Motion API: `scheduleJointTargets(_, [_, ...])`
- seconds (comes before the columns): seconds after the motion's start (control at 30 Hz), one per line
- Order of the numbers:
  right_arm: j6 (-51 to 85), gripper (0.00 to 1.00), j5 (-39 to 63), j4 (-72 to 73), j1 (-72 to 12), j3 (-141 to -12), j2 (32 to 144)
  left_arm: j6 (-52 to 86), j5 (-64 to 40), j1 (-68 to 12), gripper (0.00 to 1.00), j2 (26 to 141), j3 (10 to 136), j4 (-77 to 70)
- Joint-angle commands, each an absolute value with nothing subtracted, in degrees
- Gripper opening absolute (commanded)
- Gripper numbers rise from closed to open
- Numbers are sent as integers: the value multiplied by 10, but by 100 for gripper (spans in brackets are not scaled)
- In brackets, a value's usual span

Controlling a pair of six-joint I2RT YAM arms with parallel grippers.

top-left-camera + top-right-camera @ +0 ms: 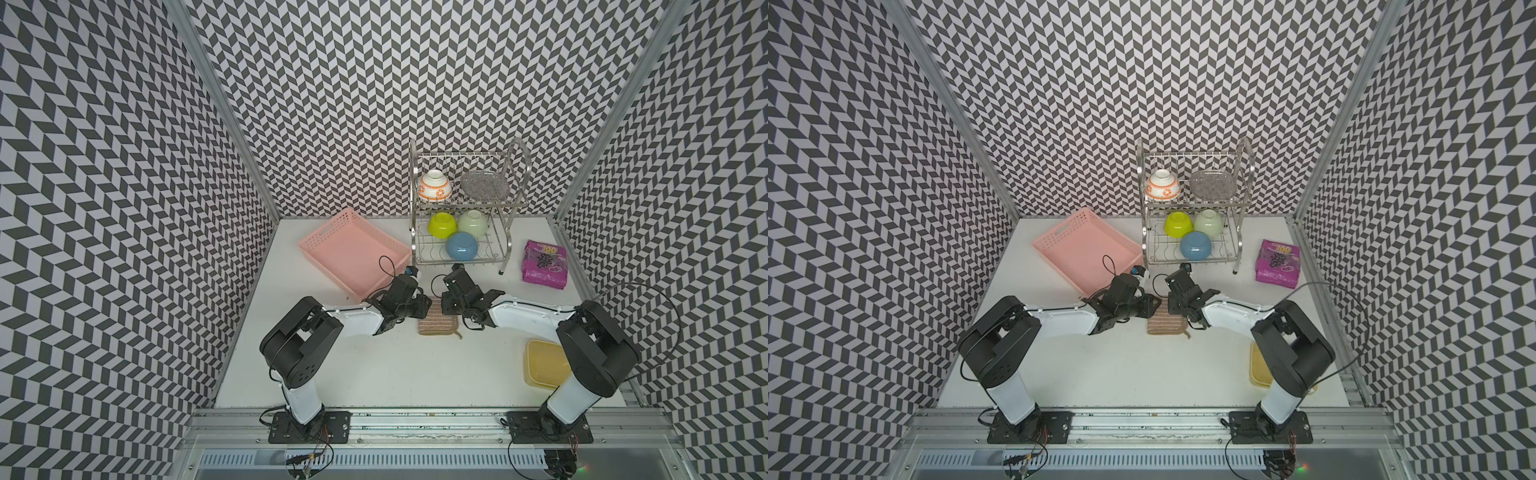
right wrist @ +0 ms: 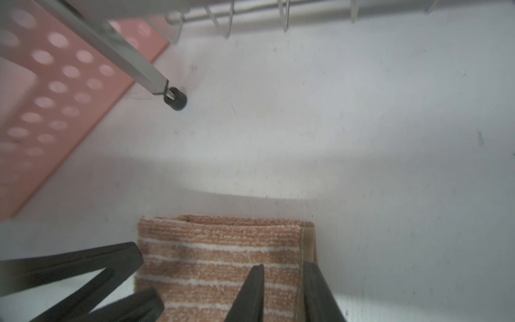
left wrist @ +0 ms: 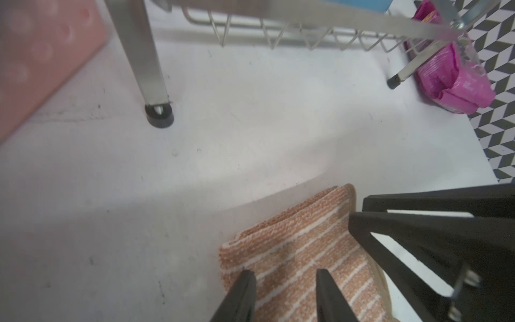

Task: Fold the square dishcloth
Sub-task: Smooth out the cleaning item at the center of the board, then reset both arms

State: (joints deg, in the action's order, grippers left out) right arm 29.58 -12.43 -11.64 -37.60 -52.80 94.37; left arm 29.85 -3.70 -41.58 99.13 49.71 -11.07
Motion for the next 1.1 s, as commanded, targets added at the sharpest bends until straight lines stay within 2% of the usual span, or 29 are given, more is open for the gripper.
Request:
scheduleJointTargets(0.0, [287,34,-157,-112,-372,-528,898,292,-22,-413,49,942,514,-96])
scheduleJointTargets(0.2, [283,49,-211,-118,-366,-507,841,292,32,-413,81,847,488,-68])
scheduleJointTargets(0.33, [282,65,-253,-115,-358,-477,784,292,104,-411,99,776,457,-46])
scheduleJointTargets(0.43, [279,76,-276,-114,-346,-456,739,291,163,-408,100,726,429,-37])
scheduleJointTargets(0.53, [281,99,-290,-119,-329,-444,700,288,217,-398,100,679,400,-32])
scheduleJointTargets(0.83, [276,100,-362,-91,-268,-406,606,279,332,-335,100,574,319,-43])
scheduleJointTargets(1.07, [209,100,-425,34,-253,-329,567,243,362,-256,100,541,255,-123])
